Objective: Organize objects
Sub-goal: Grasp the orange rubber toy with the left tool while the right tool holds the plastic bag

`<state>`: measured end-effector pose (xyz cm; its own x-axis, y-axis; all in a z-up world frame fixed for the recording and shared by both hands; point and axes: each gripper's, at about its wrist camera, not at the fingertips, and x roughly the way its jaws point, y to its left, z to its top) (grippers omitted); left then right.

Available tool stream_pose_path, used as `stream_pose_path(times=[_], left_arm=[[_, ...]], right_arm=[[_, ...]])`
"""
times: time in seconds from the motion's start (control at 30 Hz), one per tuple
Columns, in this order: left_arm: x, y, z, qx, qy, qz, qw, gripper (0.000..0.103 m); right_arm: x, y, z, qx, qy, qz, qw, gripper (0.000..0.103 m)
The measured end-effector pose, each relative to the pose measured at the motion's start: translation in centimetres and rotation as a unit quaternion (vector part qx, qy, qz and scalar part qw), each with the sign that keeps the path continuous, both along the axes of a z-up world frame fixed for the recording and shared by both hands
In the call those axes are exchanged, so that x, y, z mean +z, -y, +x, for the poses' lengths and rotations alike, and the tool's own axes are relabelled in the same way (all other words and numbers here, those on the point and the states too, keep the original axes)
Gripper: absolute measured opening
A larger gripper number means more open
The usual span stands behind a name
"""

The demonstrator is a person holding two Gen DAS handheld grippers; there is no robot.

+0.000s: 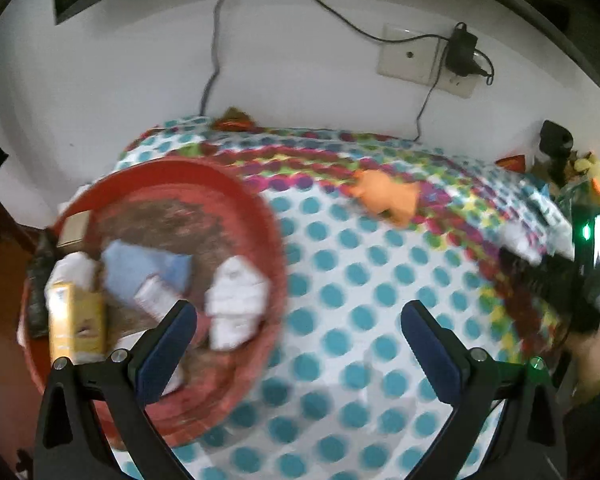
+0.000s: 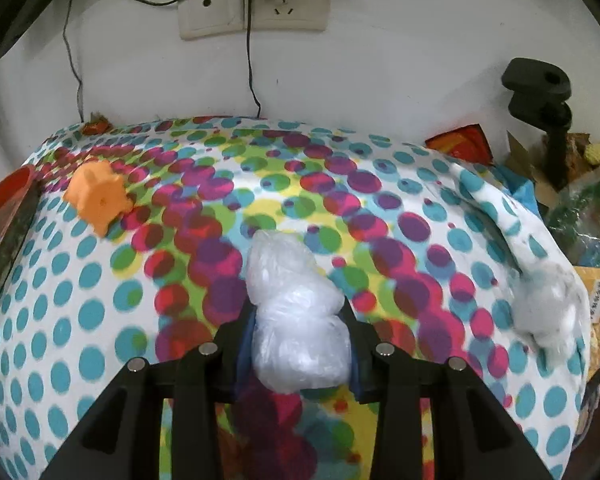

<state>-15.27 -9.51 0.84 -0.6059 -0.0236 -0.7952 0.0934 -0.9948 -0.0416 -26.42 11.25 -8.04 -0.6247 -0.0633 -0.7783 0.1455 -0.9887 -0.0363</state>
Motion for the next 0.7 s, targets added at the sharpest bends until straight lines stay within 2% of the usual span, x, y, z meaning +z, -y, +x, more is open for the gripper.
stream_pose_path(times=[0.1, 0.2, 0.37, 0.5, 0.6, 0.7], left_arm=[[-0.2, -2.1, -2.6, 0.003, 0.016, 0.013, 0.9998, 0.102], [-0.7, -3.7, -5.3, 0.011, 0.038, 0.043, 0.9983, 0.102], [-2.1, -5.4, -9.2, 0.027, 0.069, 0.046, 0.9962, 0.102], [-2.8, -6.2, -12.0, 0.038, 0.088, 0.072, 0.9928, 0.102], [-3.2, -6.1, -14.0, 0.064, 0.1, 0.103, 0.9875, 0.102], [-4.2, -5.7, -15.8, 0.094, 0.122, 0.143, 0.9777, 0.102]], right_arm=[[0.0, -0.1, 0.2, 0.001, 0.0, 0.0, 1.0, 0.037], [0.0, -0.2, 0.2, 0.002, 0.0, -0.001, 1.0, 0.037], [0.0, -0.3, 0.2, 0.002, 0.0, -0.002, 1.0, 0.039], [0.0, -0.4, 0.3, 0.003, 0.0, -0.001, 1.0, 0.039], [0.1, -0.5, 0.3, 0.003, 0.0, -0.002, 1.0, 0.039], [0.1, -0.5, 0.2, 0.004, 0.0, -0.003, 1.0, 0.039]])
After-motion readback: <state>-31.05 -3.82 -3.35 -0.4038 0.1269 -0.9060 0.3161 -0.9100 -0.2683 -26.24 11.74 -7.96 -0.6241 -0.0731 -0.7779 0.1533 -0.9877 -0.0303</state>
